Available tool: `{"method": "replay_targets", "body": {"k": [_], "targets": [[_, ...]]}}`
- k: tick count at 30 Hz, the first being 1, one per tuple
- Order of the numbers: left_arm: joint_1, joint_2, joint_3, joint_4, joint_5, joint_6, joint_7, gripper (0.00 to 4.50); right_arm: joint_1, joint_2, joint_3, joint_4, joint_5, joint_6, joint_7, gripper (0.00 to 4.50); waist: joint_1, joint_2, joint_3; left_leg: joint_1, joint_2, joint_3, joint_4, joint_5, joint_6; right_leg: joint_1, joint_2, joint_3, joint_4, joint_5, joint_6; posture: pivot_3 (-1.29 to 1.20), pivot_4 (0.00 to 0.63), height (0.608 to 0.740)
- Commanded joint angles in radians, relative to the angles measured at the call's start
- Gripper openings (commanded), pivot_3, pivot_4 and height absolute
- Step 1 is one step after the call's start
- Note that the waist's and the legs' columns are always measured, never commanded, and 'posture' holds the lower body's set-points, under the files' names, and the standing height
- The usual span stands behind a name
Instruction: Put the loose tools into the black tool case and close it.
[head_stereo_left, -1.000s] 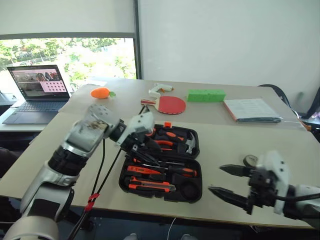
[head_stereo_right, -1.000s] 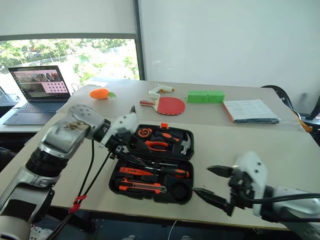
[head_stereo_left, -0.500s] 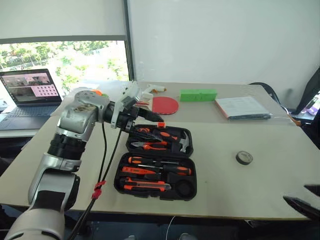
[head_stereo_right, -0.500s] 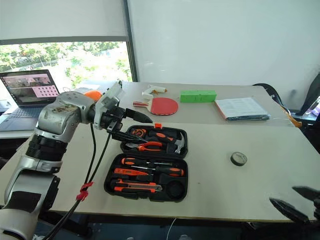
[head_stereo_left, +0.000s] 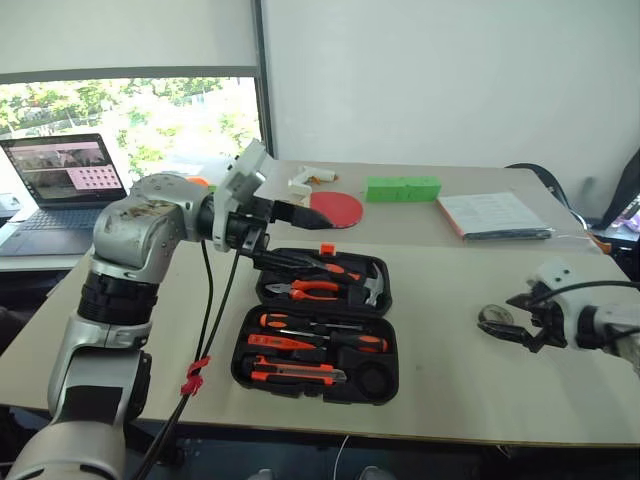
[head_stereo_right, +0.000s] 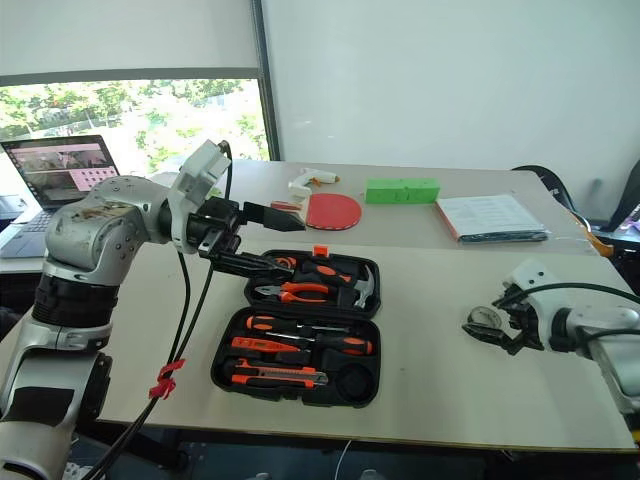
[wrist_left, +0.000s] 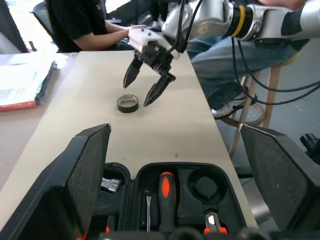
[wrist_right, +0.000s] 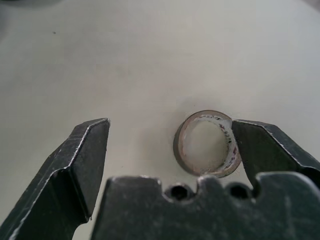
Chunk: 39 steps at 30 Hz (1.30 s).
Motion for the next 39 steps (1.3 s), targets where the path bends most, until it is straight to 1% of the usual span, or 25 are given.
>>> {"method": "replay_targets", "body": {"k": [1,3,4,5,8,10,12,14,17,19,20,22,25,27,29,31,37,39], "targets": [[0.012,0.021,0.034,-0.055,-0.027,-0.001,0.021,4.48,-0.071,0.006,0.068,0.104,-0.075,-0.038,0.057,4.24,0.005,0.0,0.0,0.0,0.0,0.0,0.0,0.0,0.0,0.0,0.0,0.0,0.0,0.0,0.0,0.0,0.15,0.738],[0.018,0.028,0.038,-0.063,-0.031,0.0,0.033,4.5,-0.098,0.01,0.093,0.136,-0.092,-0.021,0.082,3.8,0.006,0.0,0.0,0.0,0.0,0.0,0.0,0.0,0.0,0.0,0.0,0.0,0.0,0.0,0.0,0.0,0.15,0.738],[0.02,0.031,0.039,-0.065,-0.033,0.0,0.037,4.5,-0.106,0.012,0.101,0.146,-0.097,-0.012,0.093,3.38,0.005,0.0,0.0,0.0,0.0,0.0,0.0,0.0,0.0,0.0,0.0,0.0,0.0,0.0,0.0,0.0,0.15,0.738],[0.023,0.034,0.038,-0.068,-0.032,-0.005,0.041,4.5,-0.106,0.014,0.106,0.144,-0.1,-0.013,0.103,3.11,0.005,0.0,0.0,0.0,0.0,0.0,0.0,0.0,0.0,0.0,0.0,0.0,0.0,0.0,0.0,0.0,0.15,0.738],[0.03,0.038,0.037,-0.077,-0.035,-0.012,0.055,4.5,-0.1,0.029,0.111,0.142,-0.122,-0.025,0.095,1.93,0.004,0.0,0.0,0.0,0.0,0.0,0.001,0.0,0.0,0.0,0.0,0.0,0.001,0.0,0.0,0.0,0.15,0.738],[0.035,0.039,0.038,-0.084,-0.04,-0.009,0.063,4.5,-0.094,0.039,0.097,0.144,-0.127,-0.038,0.081,1.35,0.003,0.0,0.0,0.001,0.0,0.0,0.001,0.0,0.0,0.0,0.0,0.0,0.001,0.0,0.0,0.0,0.15,0.738],[0.04,0.042,0.039,-0.091,-0.044,-0.009,0.066,4.5,-0.086,0.041,0.081,0.138,-0.123,-0.046,0.077,0.63,0.003,0.0,0.0,0.001,0.0,0.0,0.001,0.0,0.0,0.001,0.0,0.0,0.001,0.0,0.0,0.0,0.15,0.738],[0.047,0.048,0.04,-0.091,-0.043,-0.013,0.066,4.5,-0.063,0.024,0.052,0.084,-0.09,-0.041,0.107,0.02,0.003,0.0,0.0,0.001,0.0,0.0,0.001,0.0,0.0,0.001,0.0,0.0,0.001,0.001,0.0,0.0,0.15,0.738],[0.06,0.071,0.03,-0.082,-0.03,-0.023,0.046,4.5,-0.025,0.001,-0.008,-0.085,-0.005,0.004,0.172,0.02,0.004,0.0,0.0,0.001,0.0,0.0,0.001,0.0,0.0,0.0,0.0,0.0,0.001,0.001,0.0,0.0,0.15,0.738],[0.076,0.095,0.018,-0.082,-0.02,-0.037,0.023,4.5,-0.001,-0.009,-0.031,-0.34,0.12,0.107,0.229,0.02,-0.001,0.002,0.001,0.001,0.001,0.0,0.0,0.0,0.0,0.0,0.0,0.0,0.002,0.001,0.0,0.0,0.15,0.738],[0.082,0.104,0.014,-0.084,-0.019,-0.04,0.016,4.5,0.005,-0.006,-0.03,-0.446,0.165,0.146,0.238,0.02,-0.005,0.002,0.001,0.001,0.001,0.0,0.0,0.0,0.0,-0.001,0.0,0.0,0.002,0.001,0.0,0.0,0.15,0.738],[0.091,0.118,0.004,-0.088,-0.014,-0.048,0.001,4.5,0.006,0.006,-0.013,-0.585,0.216,0.192,0.231,0.02,-0.009,0.002,0.001,0.001,0.002,-0.002,0.0,0.0,0.0,0.0,0.002,-0.001,0.002,0.002,-0.001,0.0,0.15,0.738],[0.105,0.137,-0.017,-0.094,0.002,-0.074,-0.023,4.5,-0.009,0.04,0.03,-0.719,0.258,0.231,0.2,0.02,-0.004,0.002,0.001,0.001,0.002,-0.003,0.0,0.0,0.0,0.001,0.002,-0.003,0.002,0.001,-0.001,0.0,0.15,0.738],[0.11,0.144,-0.029,-0.096,0.006,-0.079,-0.032,4.5,-0.027,0.07,0.082,-0.767,0.27,0.261,0.184,0.02,0.001,0.002,0.002,0.001,0.001,-0.002,0.001,0.0,0.0,0.001,0.001,-0.002,0.002,0.001,-0.001,0.0,0.15,0.738],[0.113,0.15,-0.039,-0.102,0.011,-0.084,-0.041,4.5,-0.037,0.098,0.163,-0.782,0.229,0.252,0.163,0.02,0.006,0.001,0.002,0.001,0.001,-0.002,0.001,0.0,-0.001,0.001,0.001,-0.003,0.002,0.001,-0.001,0.0,0.15,0.738],[0.112,0.152,-0.044,-0.108,0.011,-0.081,-0.041,4.5,-0.039,0.111,0.218,-0.774,0.196,0.239,0.149,0.02,0.007,0.0,0.002,0.0,0.001,-0.002,0.001,0.0,-0.001,0.0,0.001,-0.003,0.001,0.001,-0.001,0.0,0.15,0.738],[0.119,0.171,-0.045,-0.142,0.002,-0.052,-0.043,4.5,-0.019,0.126,0.297,-0.789,0.182,0.233,0.158,0.02,0.006,0.0,0.002,-0.001,0.001,-0.002,0.001,0.0,-0.001,-0.001,0.0,-0.003,0.001,0.001,-0.001,0.0,0.15,0.738],[0.123,0.176,-0.046,-0.15,0.001,-0.047,-0.044,4.5,-0.018,0.12,0.321,-0.778,0.151,0.22,0.151,0.02,0.006,0.0,0.002,-0.001,0.001,-0.002,0.001,0.0,0.0,-0.001,0.001,-0.003,0.001,0.001,-0.001,0.0,0.15,0.738]]}}
